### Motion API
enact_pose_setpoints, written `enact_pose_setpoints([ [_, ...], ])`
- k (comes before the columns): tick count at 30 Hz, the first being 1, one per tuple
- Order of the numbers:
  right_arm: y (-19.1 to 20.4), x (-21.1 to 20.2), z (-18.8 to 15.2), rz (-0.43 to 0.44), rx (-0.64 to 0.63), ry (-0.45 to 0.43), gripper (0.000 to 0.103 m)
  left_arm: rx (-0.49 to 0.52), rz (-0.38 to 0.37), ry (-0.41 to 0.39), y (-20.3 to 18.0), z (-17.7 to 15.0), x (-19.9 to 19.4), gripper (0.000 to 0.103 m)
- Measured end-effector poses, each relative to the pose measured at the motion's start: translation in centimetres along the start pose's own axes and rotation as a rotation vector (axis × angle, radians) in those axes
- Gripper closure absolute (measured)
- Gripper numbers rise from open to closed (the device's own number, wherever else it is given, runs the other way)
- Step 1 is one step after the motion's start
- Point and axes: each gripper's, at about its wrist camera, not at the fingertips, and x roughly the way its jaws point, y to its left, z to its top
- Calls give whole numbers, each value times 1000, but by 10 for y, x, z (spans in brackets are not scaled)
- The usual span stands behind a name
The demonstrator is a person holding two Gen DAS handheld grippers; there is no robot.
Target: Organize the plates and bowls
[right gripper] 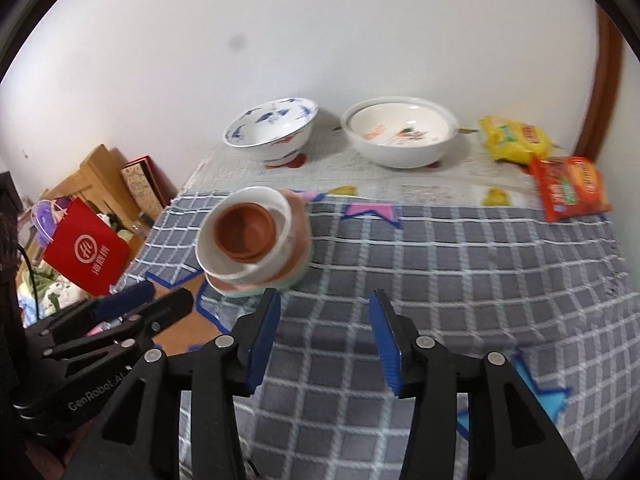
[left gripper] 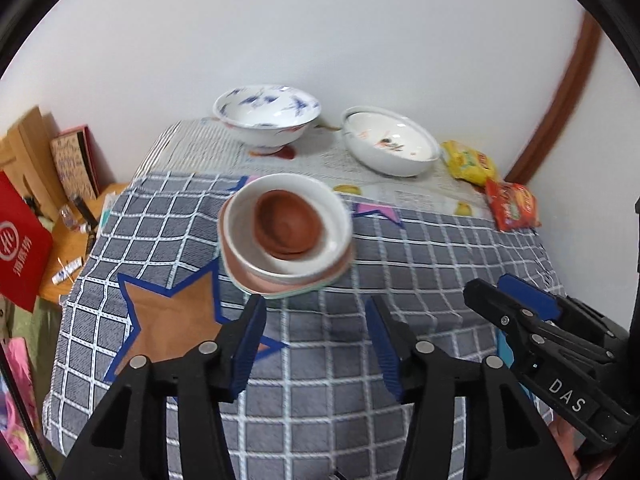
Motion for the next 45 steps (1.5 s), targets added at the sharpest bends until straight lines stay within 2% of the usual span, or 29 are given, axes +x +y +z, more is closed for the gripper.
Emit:
enact_pose_setpoints([
  [2, -9, -19, -9, -42, 2, -14, 56, 16, -3, -18, -11, -6, -12, 44],
  [6, -27, -52, -25, -120, 24, -33, 56, 49, -11, -55, -34, -17, -39, 38],
  [7, -32, -63, -30, -141, 31, -47, 52, 57, -8, -71, -39, -20, -46, 36],
  [9, -38, -80, -37, -168, 30, -81, 38, 77, -7, -100, -48, -25, -60, 31],
  [10, -40, -92, -43, -183, 33, -107, 28, 83, -6, -109, -52, -28, -66, 25],
  [11, -43, -101, -47, -188, 37, -127, 25, 85, -3, -121, -56, -31, -74, 19],
  [16, -55, -138, -64, -212, 59, -188, 14, 95, 30, -163, -72, -42, -95, 15],
  [20, -62, -155, -73, -243, 72, -199, 14, 111, 36, -188, -82, -50, -107, 12],
  [25, -63, -173, -83, -243, 77, -218, 13, 134, 51, -203, -91, -57, -116, 12],
  [45, -62, -181, -90, -243, 82, -223, 13, 144, 52, -218, -96, -62, -127, 12],
])
